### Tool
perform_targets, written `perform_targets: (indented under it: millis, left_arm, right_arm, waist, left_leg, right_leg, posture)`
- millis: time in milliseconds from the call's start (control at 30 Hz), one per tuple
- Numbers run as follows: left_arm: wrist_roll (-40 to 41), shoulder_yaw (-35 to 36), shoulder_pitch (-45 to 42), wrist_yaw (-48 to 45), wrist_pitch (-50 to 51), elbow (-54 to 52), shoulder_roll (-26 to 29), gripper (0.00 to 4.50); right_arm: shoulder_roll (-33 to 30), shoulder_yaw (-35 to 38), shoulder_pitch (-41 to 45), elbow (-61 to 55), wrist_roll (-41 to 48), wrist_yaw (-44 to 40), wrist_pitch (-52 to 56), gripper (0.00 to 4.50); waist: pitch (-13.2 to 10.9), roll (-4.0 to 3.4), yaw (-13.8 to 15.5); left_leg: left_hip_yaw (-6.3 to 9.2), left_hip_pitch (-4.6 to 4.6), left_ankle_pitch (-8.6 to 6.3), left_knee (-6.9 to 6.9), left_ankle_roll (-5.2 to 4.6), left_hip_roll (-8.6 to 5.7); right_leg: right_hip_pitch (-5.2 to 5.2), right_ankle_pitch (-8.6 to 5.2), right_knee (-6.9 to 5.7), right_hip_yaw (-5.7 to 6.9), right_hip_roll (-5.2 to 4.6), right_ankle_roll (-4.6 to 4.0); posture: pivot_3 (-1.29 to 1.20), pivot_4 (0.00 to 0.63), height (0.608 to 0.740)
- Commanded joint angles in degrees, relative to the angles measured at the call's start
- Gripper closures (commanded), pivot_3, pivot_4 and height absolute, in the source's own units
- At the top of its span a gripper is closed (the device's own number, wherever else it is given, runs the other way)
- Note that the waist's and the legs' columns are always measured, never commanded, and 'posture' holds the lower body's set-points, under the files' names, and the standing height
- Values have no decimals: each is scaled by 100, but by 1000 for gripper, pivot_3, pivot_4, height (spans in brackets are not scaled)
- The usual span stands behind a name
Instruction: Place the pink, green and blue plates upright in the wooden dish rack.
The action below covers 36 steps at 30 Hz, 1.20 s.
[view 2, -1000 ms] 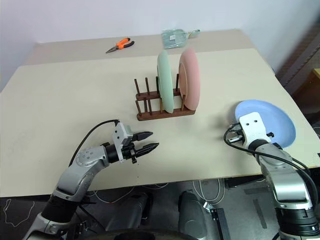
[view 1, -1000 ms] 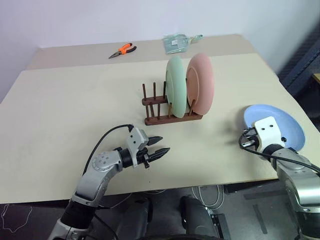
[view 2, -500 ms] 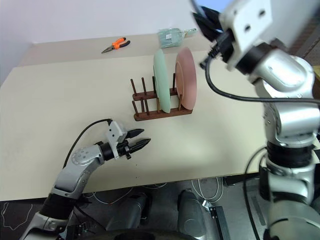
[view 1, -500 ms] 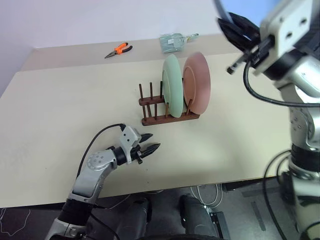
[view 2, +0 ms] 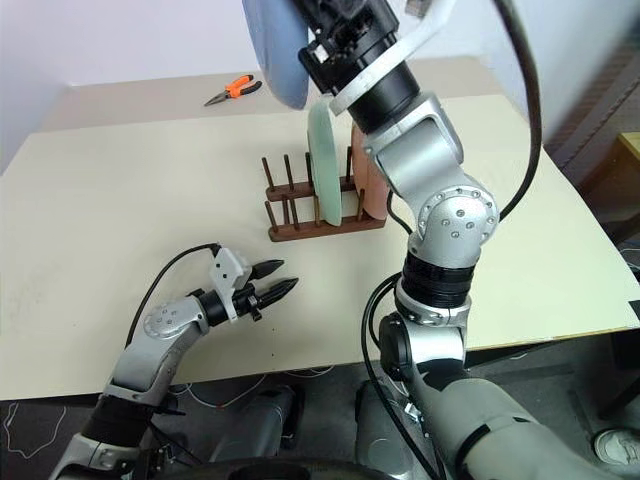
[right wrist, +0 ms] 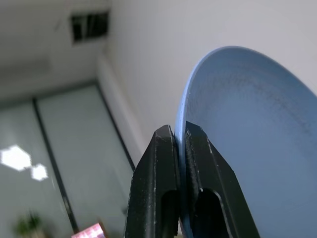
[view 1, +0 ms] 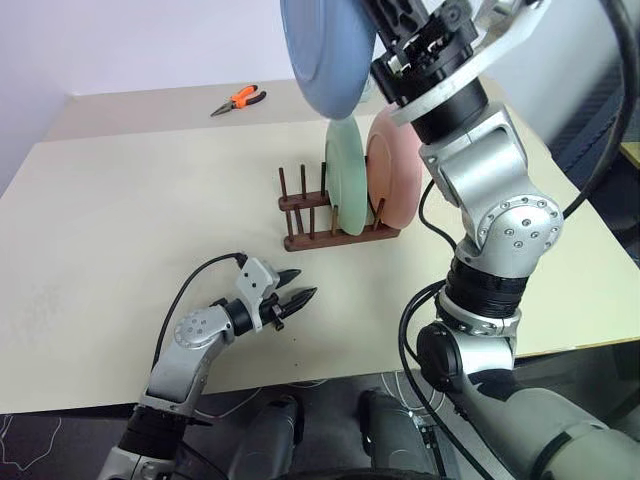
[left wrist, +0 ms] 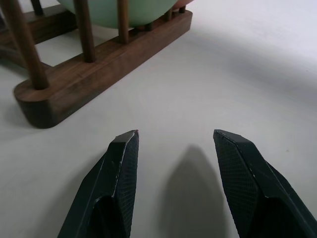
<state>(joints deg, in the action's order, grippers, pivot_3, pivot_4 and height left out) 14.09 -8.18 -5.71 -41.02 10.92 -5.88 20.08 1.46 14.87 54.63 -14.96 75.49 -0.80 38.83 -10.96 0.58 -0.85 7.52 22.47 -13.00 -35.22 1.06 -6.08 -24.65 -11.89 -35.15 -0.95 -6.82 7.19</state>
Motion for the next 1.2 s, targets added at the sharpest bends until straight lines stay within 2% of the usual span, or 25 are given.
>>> perform_targets:
  millis: [33, 133, 333, 567, 1000, 1033, 1067, 1200]
  left_arm:
    - [69, 40, 25, -11, 55, -172, 22, 2056]
    - [89, 67, 40, -19, 88, -200, 55, 2056]
    - [142, 331, 183, 65, 62, -306, 156, 2056]
    - [209, 701, 473, 68, 56, -420, 440, 2056]
    - [323, 796, 668, 69, 164, -744, 494, 2056]
    - [323, 795, 659, 73, 166, -743, 494, 2056]
    - [322, 794, 654, 74, 165, -742, 494, 2056]
    - [309, 786, 647, 81, 169, -742, 487, 2056]
  right_arm:
    - [206, -83, -26, -137, 632, 487, -30, 4453]
    - [319, -488, -457, 74, 473, 1060, 251, 4453]
    - [338, -938, -872, -18, 403, 1383, 448, 4453]
    - [311, -1040, -880, 203, 278, 1566, 451, 4453]
    - [339, -959, -585, 848, -537, 1492, 274, 4453]
    - [335, -955, -561, 871, -580, 1459, 277, 3836]
    - [325, -957, -533, 889, -633, 1422, 282, 3544]
    - [244, -1035, -405, 864, -988, 1235, 274, 1566]
  waist:
    - [0, -3, -13]
    - [8, -10, -22]
    - [6, -14, -32]
    - [6, -14, -29]
    - [6, -15, -31]
    - [6, -15, -30]
    - [6, -15, -29]
    - [6, -15, -30]
  left_leg:
    - [0, 0, 0, 2, 0, 0]
    - [-1, -2, 0, 3, 0, 3]
    - [-4, -1, 1, 2, -1, 3]
    - [-3, -2, 1, 3, -1, 4]
    - [-5, -2, 1, 3, -1, 4]
    - [-5, -1, 1, 3, -1, 4]
    - [-5, -1, 1, 3, -1, 4]
    - [-5, -1, 1, 4, -1, 4]
  right_leg:
    - [-2, 0, -3, 0, 0, 0]
    - [-4, 0, -8, 0, 2, 0]
    - [-7, 0, -9, -2, 3, 0]
    - [-7, -1, -8, -1, 5, 0]
    - [-6, -1, -7, -1, 5, 0]
    - [-6, -1, -7, -1, 5, 0]
    - [-6, -1, -7, -1, 5, 0]
    - [-7, -1, -6, -1, 5, 0]
  posture:
    - [0, 150, 739]
    - [0, 150, 739]
    - [0, 150, 739]
    - [0, 150, 739]
    - [0, 150, 739]
    - [0, 150, 739]
    - [0, 150, 739]
    - [0, 150, 739]
